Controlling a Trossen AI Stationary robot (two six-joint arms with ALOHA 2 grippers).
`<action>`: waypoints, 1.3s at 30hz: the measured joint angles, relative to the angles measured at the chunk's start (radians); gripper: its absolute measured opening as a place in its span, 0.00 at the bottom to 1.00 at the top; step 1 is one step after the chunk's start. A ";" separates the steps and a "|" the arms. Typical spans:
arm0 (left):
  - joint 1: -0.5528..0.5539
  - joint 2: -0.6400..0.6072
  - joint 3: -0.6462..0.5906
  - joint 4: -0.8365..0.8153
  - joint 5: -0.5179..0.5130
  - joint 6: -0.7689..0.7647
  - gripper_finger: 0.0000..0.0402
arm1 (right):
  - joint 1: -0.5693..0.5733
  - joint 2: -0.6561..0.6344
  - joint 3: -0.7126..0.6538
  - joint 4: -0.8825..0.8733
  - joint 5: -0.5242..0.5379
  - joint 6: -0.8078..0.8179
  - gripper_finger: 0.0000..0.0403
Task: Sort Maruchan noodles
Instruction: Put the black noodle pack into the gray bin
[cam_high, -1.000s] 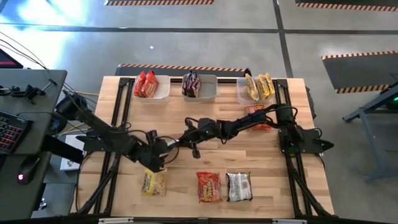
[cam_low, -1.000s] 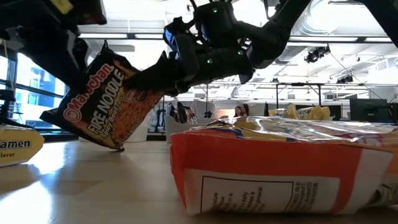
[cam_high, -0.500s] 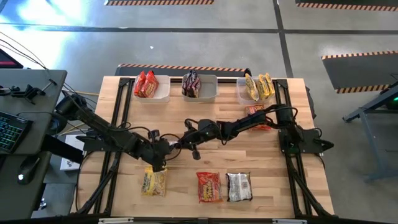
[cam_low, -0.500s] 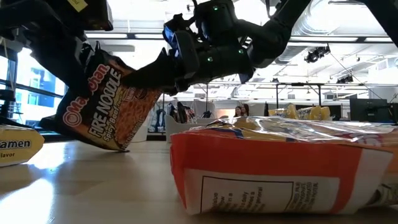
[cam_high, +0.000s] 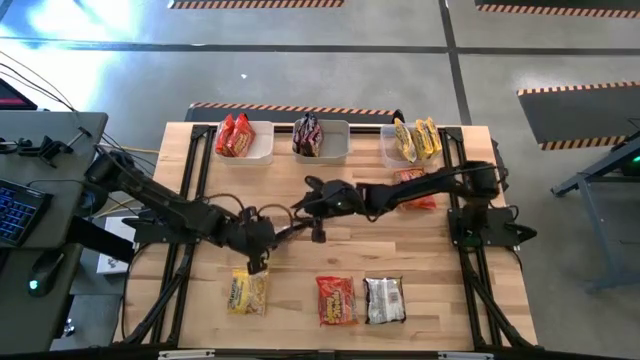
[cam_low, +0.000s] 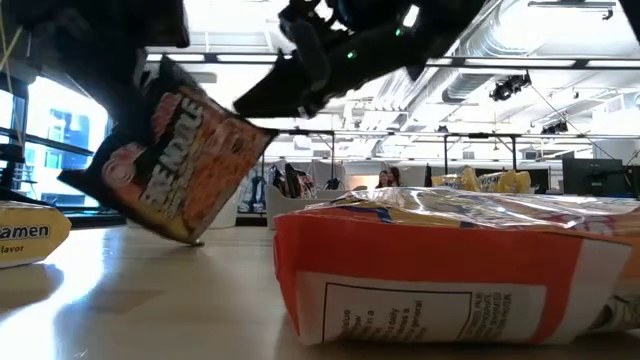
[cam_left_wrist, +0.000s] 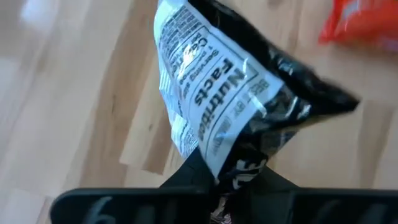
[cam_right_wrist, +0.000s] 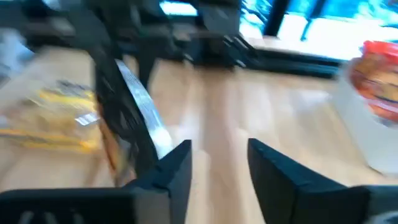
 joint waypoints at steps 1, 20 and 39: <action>0.013 -0.012 0.000 0.005 0.007 -0.007 0.01 | 0.000 -0.023 0.000 -0.048 0.026 -0.011 0.37; 0.617 -0.067 0.235 -0.017 0.363 0.082 0.01 | 0.023 -0.519 -0.001 -0.829 0.424 0.042 0.19; 0.940 0.589 1.058 -0.487 0.541 0.296 0.01 | -0.004 -0.686 -0.567 -0.114 0.414 0.062 0.00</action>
